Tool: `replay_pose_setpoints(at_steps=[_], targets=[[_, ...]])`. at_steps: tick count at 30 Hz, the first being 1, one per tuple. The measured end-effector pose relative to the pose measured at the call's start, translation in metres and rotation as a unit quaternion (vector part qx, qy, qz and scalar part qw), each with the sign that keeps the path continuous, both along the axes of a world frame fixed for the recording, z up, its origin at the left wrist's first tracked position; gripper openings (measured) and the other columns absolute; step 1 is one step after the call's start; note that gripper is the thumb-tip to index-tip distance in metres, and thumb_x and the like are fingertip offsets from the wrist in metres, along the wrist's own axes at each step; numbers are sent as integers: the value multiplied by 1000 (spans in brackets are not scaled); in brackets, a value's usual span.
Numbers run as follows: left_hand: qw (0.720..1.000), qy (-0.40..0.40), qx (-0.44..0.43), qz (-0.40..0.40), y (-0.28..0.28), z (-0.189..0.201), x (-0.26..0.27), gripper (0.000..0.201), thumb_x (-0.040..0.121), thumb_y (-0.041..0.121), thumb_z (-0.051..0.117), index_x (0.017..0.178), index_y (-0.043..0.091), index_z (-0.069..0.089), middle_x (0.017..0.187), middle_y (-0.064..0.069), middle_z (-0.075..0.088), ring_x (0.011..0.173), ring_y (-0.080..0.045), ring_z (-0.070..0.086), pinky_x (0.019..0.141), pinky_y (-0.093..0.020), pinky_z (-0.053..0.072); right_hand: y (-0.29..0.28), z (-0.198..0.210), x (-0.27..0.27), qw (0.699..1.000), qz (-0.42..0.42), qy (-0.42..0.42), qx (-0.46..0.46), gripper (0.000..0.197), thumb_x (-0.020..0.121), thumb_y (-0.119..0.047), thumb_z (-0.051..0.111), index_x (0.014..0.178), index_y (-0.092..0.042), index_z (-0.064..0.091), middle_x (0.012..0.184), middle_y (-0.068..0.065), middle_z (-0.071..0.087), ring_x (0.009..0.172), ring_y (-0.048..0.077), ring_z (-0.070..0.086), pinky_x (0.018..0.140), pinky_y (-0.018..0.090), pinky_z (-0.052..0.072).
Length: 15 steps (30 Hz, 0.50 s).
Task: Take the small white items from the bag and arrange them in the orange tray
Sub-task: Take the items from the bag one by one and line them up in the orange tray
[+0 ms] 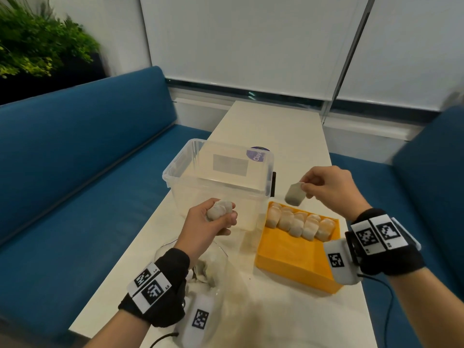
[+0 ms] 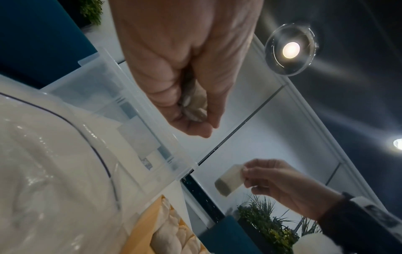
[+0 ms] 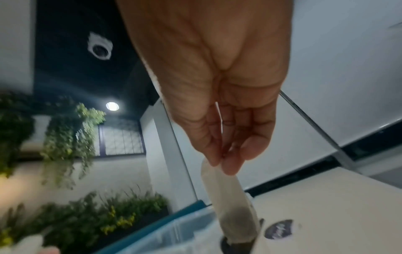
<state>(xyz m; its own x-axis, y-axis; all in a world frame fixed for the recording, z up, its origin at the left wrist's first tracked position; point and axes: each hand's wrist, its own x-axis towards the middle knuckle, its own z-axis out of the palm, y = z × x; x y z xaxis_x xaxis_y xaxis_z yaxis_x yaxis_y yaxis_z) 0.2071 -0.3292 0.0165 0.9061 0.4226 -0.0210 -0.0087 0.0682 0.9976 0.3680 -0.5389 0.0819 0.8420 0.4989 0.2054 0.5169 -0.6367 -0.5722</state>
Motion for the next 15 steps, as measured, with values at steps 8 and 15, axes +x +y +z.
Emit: replay_pose_setpoints(at_steps=[8, 15], targets=[[1000, 16, -5, 14, 9, -8, -3, 20, 85, 10, 72, 104, 6, 68, 88, -12, 67, 75, -13, 65, 63, -21, 54, 26, -77, 30, 979, 3, 109, -170, 5, 87, -12, 61, 87, -10, 66, 82, 4, 67, 68, 12, 63, 65, 17, 48], [999, 27, -9, 25, 15, -16, -9, 16, 85, 10, 71, 101, 8, 69, 82, -10, 68, 74, -14, 64, 64, -22, 54, 59, -117, 49, 964, -27, 148, -221, 11, 85, -5, 59, 80, -8, 68, 88, 12, 69, 71, 18, 64, 58, 18, 45]])
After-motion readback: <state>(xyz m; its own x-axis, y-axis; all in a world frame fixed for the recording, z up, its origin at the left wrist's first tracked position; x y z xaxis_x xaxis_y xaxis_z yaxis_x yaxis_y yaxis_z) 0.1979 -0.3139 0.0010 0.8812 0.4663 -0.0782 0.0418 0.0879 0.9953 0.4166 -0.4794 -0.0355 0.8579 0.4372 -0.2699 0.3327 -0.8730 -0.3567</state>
